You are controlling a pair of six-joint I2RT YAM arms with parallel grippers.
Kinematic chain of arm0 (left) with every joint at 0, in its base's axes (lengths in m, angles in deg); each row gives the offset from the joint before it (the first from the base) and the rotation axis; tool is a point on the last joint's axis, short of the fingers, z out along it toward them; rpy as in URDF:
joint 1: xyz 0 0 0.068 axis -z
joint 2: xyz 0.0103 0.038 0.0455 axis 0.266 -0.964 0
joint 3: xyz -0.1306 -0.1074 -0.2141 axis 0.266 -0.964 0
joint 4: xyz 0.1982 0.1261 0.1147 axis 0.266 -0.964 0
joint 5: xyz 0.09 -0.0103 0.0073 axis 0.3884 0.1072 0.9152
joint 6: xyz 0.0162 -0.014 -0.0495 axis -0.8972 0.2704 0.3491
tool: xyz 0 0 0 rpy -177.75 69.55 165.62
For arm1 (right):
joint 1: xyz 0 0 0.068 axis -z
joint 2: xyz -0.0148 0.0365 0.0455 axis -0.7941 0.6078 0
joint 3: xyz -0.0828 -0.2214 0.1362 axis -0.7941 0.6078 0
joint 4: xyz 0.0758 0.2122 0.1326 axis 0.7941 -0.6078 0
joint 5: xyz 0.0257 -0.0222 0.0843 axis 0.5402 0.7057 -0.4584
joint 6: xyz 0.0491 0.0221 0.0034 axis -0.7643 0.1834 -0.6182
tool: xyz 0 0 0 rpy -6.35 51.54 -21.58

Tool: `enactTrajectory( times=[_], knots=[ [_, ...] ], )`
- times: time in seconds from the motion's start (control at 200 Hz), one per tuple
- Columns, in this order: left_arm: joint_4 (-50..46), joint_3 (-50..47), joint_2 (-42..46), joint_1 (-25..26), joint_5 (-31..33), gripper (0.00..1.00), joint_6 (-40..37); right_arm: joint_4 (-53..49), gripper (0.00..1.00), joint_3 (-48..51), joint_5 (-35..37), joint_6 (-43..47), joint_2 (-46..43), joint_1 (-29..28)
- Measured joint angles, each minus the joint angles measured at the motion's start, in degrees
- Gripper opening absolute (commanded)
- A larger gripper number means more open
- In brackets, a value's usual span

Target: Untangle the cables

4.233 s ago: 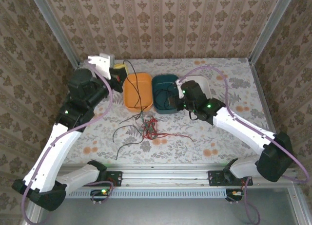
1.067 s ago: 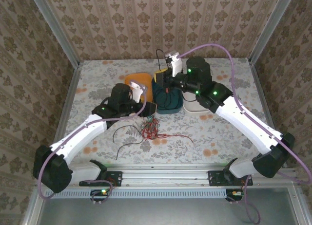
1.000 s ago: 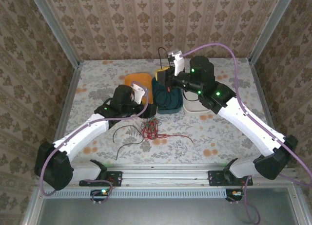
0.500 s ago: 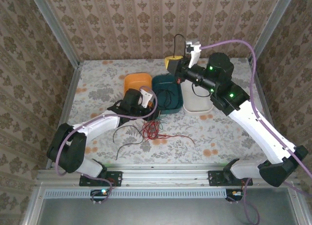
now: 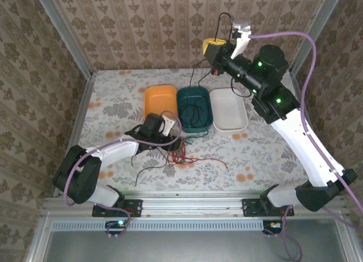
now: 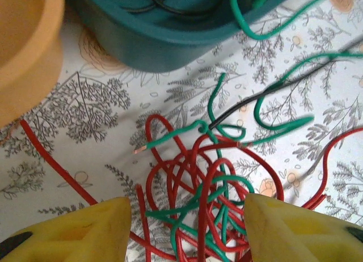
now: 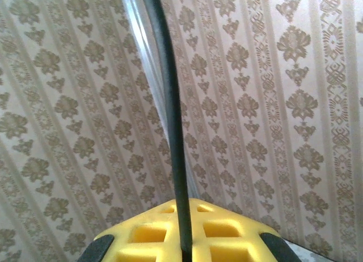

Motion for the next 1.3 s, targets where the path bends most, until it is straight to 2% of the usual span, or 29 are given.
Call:
enactTrajectory(
  times=[0.315, 0.64, 0.785, 1.05, 1.18, 1.295],
  knots=[
    [1.29, -3.45, 4.59, 0.72, 5.4, 0.53, 2.1, -0.04, 0.0, -4.85, 4.57, 2.73, 10.01, 0.74],
    [3.1, -4.0, 2.47, 0.72, 6.78, 0.53, 2.84, -0.07, 0.0, -24.28, 5.4, 7.23, 15.34, 1.33],
    [3.48, -4.33, 0.66, 0.72, 6.93, 0.52, 2.97, 0.07, 0.0, -29.97, 5.4, 8.66, 16.2, 1.33],
    [3.45, -4.33, -2.34, 0.72, 6.93, 0.5, 2.97, 0.46, 0.0, -34.03, 5.38, 9.33, 19.02, 1.6],
    [3.48, -4.33, -2.84, 1.18, 7.15, 0.5, 2.95, -0.87, 0.0, -39.34, 5.4, 10.25, 22.25, 1.7],
    [3.17, -4.33, -1.64, 2.27, 7.91, 0.49, 2.97, -2.25, 0.0, -38.95, 5.4, 10.32, 22.4, 1.97]
  ],
)
